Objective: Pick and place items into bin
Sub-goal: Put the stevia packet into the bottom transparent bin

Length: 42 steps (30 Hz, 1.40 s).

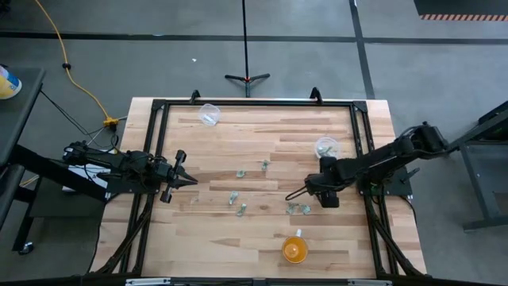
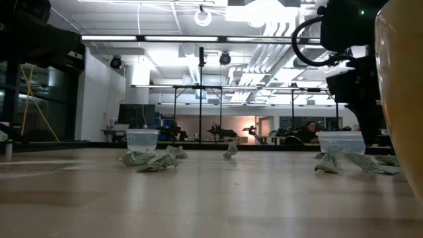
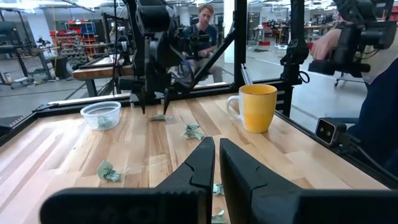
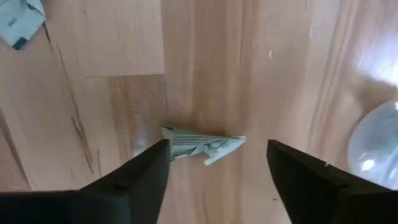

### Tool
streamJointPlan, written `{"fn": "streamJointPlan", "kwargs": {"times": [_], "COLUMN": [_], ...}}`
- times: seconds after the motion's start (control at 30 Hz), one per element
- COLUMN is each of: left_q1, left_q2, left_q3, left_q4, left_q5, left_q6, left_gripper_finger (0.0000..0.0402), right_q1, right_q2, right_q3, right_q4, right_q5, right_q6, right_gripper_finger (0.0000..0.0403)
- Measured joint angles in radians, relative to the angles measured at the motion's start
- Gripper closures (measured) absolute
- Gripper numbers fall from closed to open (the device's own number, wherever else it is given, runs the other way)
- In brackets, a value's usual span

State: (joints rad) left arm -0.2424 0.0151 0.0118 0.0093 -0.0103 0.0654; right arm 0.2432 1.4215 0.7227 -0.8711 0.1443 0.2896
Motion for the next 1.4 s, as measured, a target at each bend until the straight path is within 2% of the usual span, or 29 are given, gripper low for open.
{"fn": "streamJointPlan", "kwargs": {"times": [0.2,0.43,0.73,0.93,1.23,1.4], "left_q1": [0.000,0.000,0.000,0.000,0.000,0.000], "left_q2": [0.000,0.000,0.000,0.000,0.000,0.000], "left_q3": [0.000,0.000,0.000,0.000,0.000,0.000], "left_q4": [0.000,0.000,0.000,0.000,0.000,0.000], "left_q5": [0.000,0.000,0.000,0.000,0.000,0.000], "left_q6": [0.000,0.000,0.000,0.000,0.000,0.000], "left_gripper_finger": [0.0339,0.0339,0.0339,0.0339,0.0339,0.0339], "right_q1": [0.000,-0.001,-0.001,-0.001,0.000,-0.002], "right_q2": [0.004,0.001,0.002,0.003,0.003,0.008], "right_q3": [-0.007,-0.097,-0.106,-0.106,-0.102,-0.048], "right_q4": [0.022,0.117,0.122,0.123,0.119,0.066], "right_q5": [-0.041,-0.049,-0.050,-0.056,-0.061,-0.018], "right_q6": [0.017,0.006,0.023,0.018,-0.002,-0.032], "right_gripper_finger": [0.0106,0.0104,0.0112,0.0159,0.0254,0.0303]}}
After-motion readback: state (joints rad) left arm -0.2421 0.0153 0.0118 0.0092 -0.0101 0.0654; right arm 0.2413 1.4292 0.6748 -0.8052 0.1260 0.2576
